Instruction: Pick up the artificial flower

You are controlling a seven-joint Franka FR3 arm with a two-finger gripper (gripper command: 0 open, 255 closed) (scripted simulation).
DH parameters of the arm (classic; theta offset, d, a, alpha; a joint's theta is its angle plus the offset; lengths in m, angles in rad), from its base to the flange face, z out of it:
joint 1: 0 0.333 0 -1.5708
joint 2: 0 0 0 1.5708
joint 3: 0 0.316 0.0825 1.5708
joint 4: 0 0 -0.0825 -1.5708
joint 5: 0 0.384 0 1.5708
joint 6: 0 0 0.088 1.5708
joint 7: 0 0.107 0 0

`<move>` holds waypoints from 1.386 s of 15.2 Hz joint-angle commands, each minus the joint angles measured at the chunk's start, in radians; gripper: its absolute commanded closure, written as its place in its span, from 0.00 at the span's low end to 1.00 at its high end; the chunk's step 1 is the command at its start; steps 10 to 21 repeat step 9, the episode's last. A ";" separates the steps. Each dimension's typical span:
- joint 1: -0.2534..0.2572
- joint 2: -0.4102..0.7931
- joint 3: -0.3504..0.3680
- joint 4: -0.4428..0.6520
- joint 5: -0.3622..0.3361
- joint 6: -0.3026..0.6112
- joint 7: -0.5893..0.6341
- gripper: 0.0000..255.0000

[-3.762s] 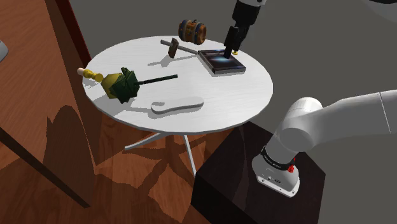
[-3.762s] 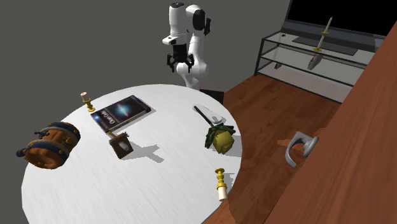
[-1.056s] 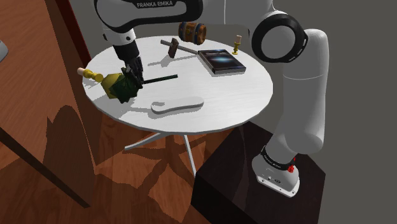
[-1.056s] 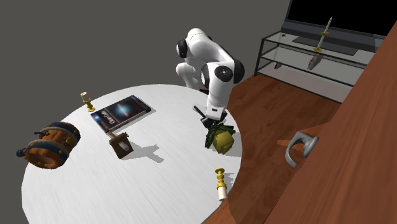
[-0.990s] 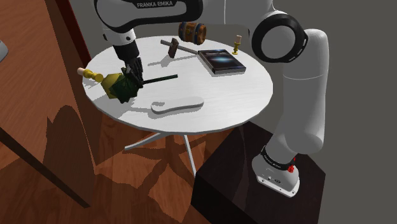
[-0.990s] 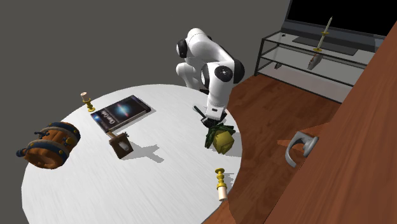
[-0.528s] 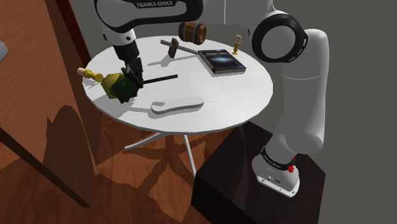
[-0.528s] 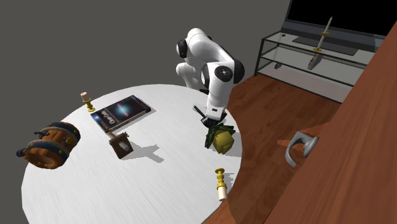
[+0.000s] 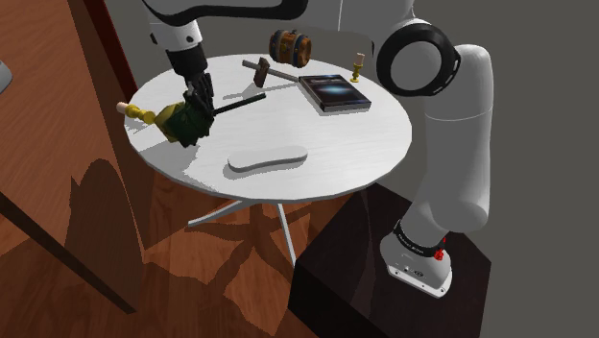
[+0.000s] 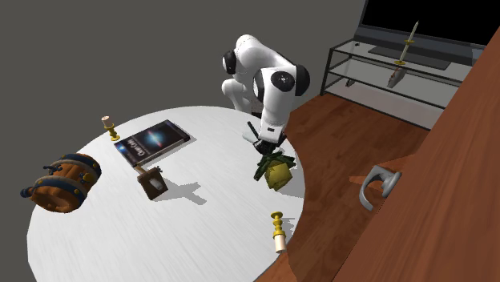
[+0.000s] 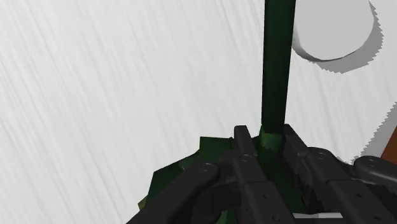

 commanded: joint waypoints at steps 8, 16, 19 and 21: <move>0.021 0.051 -0.001 0.194 -0.011 -0.142 -0.003 1.00; 0.021 0.050 -0.001 0.193 -0.011 -0.142 -0.003 1.00; 0.021 0.050 -0.001 0.193 -0.011 -0.142 -0.003 1.00; 0.021 0.050 -0.001 0.193 -0.011 -0.142 -0.003 1.00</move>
